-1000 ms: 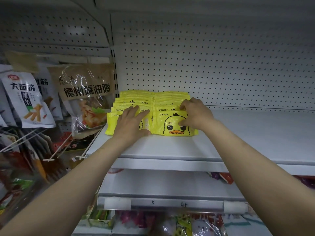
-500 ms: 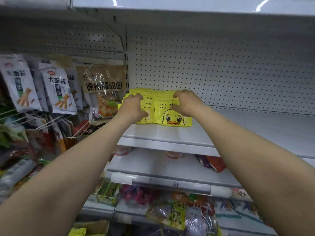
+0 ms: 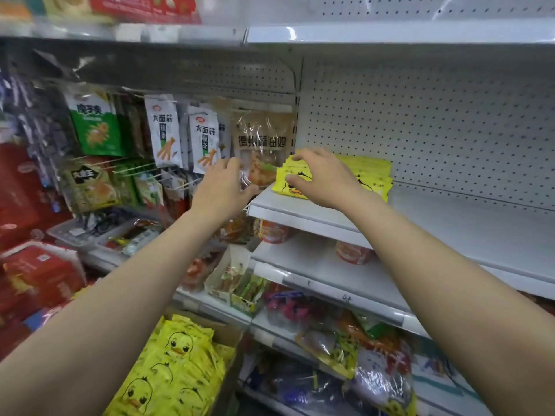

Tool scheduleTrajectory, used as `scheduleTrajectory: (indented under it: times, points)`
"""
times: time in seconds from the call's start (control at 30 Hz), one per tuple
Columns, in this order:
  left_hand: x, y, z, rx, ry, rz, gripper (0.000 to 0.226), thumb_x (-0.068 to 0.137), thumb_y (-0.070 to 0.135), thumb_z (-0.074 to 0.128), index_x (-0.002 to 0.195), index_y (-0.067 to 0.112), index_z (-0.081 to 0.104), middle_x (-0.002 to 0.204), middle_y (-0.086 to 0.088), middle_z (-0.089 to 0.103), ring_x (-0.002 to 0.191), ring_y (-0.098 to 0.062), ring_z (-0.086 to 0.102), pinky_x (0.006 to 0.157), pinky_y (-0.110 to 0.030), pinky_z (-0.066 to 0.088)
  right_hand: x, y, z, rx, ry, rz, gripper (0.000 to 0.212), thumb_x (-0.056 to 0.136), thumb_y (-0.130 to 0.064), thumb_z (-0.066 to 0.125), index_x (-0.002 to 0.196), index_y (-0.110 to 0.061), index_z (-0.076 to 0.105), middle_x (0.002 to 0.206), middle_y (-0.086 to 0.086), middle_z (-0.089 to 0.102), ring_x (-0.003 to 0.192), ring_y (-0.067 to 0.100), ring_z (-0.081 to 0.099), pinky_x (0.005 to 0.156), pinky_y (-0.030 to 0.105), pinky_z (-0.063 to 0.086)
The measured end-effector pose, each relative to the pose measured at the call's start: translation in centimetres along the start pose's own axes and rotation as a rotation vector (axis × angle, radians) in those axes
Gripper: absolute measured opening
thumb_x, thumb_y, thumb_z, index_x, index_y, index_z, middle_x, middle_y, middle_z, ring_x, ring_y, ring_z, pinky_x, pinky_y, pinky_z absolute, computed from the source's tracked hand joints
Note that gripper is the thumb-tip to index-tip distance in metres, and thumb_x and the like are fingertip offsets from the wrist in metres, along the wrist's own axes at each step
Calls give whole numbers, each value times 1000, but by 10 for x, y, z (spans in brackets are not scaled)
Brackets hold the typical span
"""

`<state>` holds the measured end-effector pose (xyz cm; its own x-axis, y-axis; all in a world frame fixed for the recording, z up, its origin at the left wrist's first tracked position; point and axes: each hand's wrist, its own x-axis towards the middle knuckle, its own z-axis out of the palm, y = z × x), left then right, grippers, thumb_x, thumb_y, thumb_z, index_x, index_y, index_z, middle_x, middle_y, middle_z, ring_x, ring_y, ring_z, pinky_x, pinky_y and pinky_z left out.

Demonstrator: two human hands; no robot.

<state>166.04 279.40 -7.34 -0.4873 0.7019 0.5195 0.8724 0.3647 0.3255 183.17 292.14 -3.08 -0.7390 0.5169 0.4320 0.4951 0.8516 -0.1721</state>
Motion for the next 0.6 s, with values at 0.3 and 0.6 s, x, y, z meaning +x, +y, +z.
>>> scheduleTrajectory:
  times: [0.3,0.6]
  points:
    - [-38,-94,-38,144,77,-43,60,87,45,64,134,13,44,130,-11,51,122,-34,46,96,-47,45,21,-89,62,84,-71,-129,53,93,-50,57,137,-24,48,142,4,46,132,25,41,102,37,39]
    - [-31,-236,-18,198,-57,-74,59,87,46,62,132,13,43,129,-11,50,118,-35,47,92,-49,48,91,-177,180,94,-261,-145,56,95,-52,53,143,-26,41,147,2,40,135,25,38,102,39,41]
